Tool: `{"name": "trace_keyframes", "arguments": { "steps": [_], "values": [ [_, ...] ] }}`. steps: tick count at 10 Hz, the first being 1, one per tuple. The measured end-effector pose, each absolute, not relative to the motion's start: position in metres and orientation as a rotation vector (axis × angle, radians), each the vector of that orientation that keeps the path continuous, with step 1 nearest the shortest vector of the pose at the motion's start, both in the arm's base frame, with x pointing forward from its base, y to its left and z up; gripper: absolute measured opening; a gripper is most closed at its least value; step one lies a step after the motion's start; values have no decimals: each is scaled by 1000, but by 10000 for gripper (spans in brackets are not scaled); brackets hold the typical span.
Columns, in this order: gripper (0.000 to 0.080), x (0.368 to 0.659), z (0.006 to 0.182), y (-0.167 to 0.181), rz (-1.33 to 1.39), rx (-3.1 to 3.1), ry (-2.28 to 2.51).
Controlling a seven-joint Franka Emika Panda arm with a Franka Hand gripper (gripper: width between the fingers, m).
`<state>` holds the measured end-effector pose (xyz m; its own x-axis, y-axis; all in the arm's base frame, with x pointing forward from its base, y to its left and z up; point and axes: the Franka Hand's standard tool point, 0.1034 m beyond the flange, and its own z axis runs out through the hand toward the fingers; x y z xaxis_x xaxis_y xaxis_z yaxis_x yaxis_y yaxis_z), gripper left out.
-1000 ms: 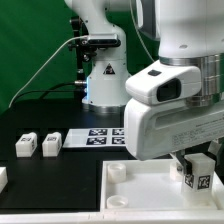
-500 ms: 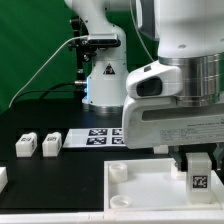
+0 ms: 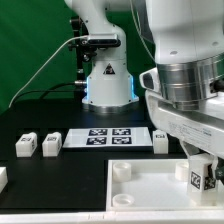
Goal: Assemble one leg
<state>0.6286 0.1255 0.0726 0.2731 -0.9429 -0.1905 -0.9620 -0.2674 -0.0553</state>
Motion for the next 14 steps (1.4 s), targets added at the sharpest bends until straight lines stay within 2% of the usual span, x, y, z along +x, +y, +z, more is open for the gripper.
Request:
{"name": "trace_keyframes", "arguments": {
  "steps": [2, 5, 6, 7, 8, 9, 14],
  "values": [
    [297, 632, 71, 125, 214, -2018, 2143],
    [311, 632, 71, 124, 207, -2004, 2158],
    [488, 632, 71, 124, 203, -2031, 2134],
    [595, 627, 68, 123, 183, -2219, 1932],
    [595, 623, 68, 121, 158, -2405, 1685],
    [638, 620, 70, 121, 136, -2515, 1509],
    [649, 619, 71, 118, 28, -2838, 752]
  ]
}}
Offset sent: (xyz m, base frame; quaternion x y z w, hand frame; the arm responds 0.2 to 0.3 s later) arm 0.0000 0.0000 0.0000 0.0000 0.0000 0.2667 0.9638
